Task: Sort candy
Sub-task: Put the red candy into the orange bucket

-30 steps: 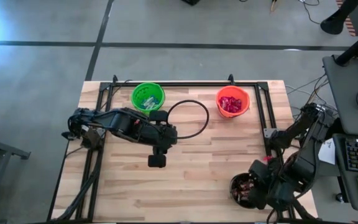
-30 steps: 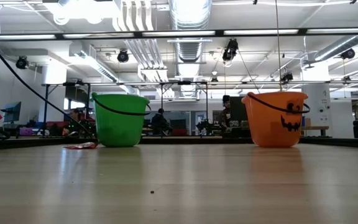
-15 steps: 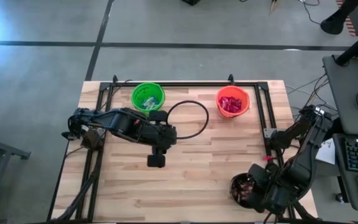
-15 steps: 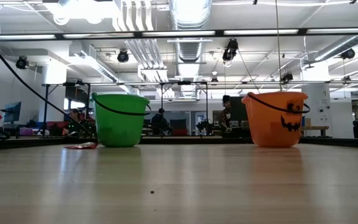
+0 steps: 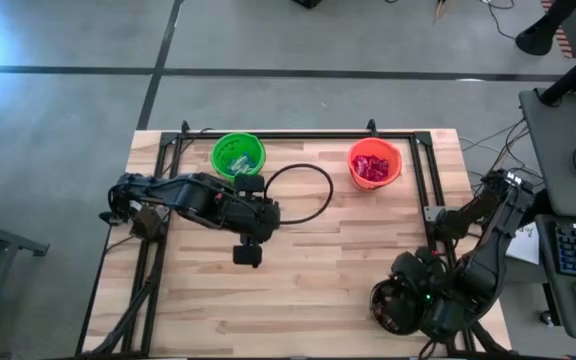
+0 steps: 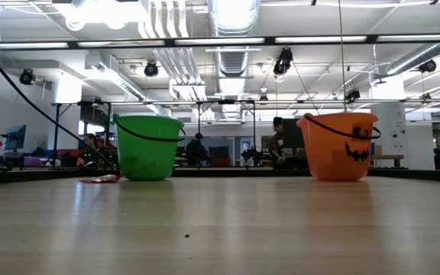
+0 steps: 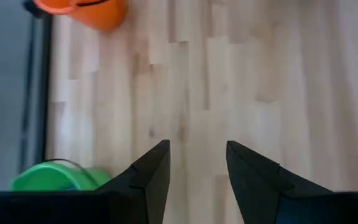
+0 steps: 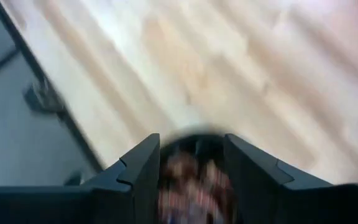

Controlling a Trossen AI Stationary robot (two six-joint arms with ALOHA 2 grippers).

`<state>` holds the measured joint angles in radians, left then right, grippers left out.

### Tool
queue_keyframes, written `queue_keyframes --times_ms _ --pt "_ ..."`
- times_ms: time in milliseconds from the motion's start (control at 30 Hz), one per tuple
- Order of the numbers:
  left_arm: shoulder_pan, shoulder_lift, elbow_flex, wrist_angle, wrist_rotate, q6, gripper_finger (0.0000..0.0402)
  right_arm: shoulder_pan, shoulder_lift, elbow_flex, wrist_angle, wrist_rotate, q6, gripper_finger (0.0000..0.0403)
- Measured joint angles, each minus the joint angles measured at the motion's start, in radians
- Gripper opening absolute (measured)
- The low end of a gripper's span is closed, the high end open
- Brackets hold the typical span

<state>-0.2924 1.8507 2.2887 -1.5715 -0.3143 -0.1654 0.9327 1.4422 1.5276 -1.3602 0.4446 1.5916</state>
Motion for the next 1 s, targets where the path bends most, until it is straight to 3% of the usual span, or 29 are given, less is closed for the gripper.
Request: queue_keyframes --times_ms 167,333,700,1000 --pt "0.005 0.000 -0.014 0.000 -0.052 0.000 0.0139 -0.038 0.000 0.000 -0.012 0.182 -0.064 0.0171" --pt "0.023 -0.008 -0.021 0.000 -0.151 -0.034 0.0139 -0.096 -0.002 0.000 -0.046 0.276 -0.171 0.0171" --pt "0.136 -0.028 -0.021 0.000 -0.255 -0.189 0.0139 -0.248 -0.034 0.000 -0.050 0.300 -0.496 0.0171" --pt "0.296 -0.035 -0.097 0.000 -0.271 -0.284 0.0139 -0.389 -0.162 0.000 -0.084 0.327 -0.730 0.0171"
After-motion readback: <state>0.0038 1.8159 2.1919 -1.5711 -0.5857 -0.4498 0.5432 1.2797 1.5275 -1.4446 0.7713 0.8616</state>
